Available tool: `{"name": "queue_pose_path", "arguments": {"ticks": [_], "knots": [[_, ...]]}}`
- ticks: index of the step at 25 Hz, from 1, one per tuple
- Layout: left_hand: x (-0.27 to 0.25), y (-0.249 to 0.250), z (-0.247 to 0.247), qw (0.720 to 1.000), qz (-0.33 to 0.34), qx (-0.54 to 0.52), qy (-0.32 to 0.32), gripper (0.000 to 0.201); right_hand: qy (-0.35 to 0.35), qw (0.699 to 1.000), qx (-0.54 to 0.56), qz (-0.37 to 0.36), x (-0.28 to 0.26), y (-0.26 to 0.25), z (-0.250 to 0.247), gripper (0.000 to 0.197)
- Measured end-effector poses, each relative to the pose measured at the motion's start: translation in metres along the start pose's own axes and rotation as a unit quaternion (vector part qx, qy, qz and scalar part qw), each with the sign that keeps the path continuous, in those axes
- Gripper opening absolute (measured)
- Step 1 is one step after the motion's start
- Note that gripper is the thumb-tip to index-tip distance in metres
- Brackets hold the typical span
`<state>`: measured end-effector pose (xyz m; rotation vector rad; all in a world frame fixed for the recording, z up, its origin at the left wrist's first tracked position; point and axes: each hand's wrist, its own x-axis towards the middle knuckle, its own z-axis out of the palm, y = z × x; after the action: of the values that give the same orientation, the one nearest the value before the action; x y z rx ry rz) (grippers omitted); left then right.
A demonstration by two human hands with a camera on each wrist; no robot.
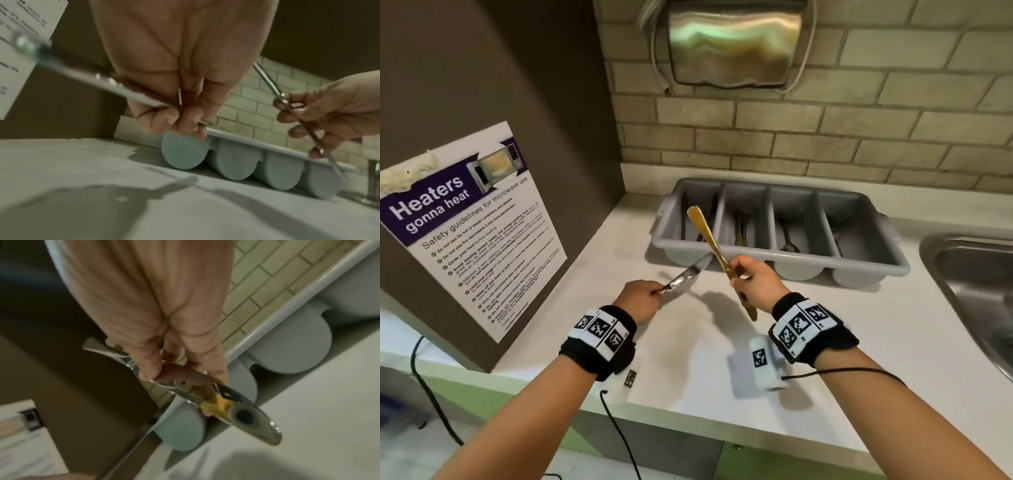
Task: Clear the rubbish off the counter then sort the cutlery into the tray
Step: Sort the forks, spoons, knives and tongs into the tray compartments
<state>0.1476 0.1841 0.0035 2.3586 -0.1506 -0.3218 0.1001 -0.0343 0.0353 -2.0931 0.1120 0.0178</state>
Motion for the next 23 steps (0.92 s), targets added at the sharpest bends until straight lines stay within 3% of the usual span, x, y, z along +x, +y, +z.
{"name": "queue_pose_path", "arguments": {"ticks": [3,7,10,14,18,21,23], "knots": [[-0.015,0.026,0.009,0.982,-0.006,-0.188,0.004,0.028,-0.007,0.998,0.065,0.008,-0.009,-0.018,0.005,0.039],[-0.008,0.065,0.01,0.951,0.023,-0.308,0.002,0.025,0.005,0.99,0.138,0.03,-0.014,-0.03,0.017,0.026],[-0.003,0.085,0.02,0.945,0.062,-0.32,-0.014,0.015,0.009,0.982,0.183,0.046,-0.015,-0.034,0.026,0.017],[0.0,0.096,0.032,0.943,0.05,-0.328,-0.009,0.032,0.05,0.982,0.174,0.061,-0.013,-0.03,0.032,0.031],[0.003,0.102,0.036,0.942,0.057,-0.329,0.006,0.03,0.08,0.995,0.049,0.014,-0.019,-0.023,0.022,0.013],[0.009,0.112,0.034,0.938,0.057,-0.342,0.009,0.018,0.064,0.997,-0.046,0.013,-0.027,-0.002,0.0,0.032],[0.023,0.123,0.03,0.943,0.036,-0.331,0.002,0.017,0.041,0.999,-0.013,0.017,-0.04,0.018,-0.025,0.026]]}}
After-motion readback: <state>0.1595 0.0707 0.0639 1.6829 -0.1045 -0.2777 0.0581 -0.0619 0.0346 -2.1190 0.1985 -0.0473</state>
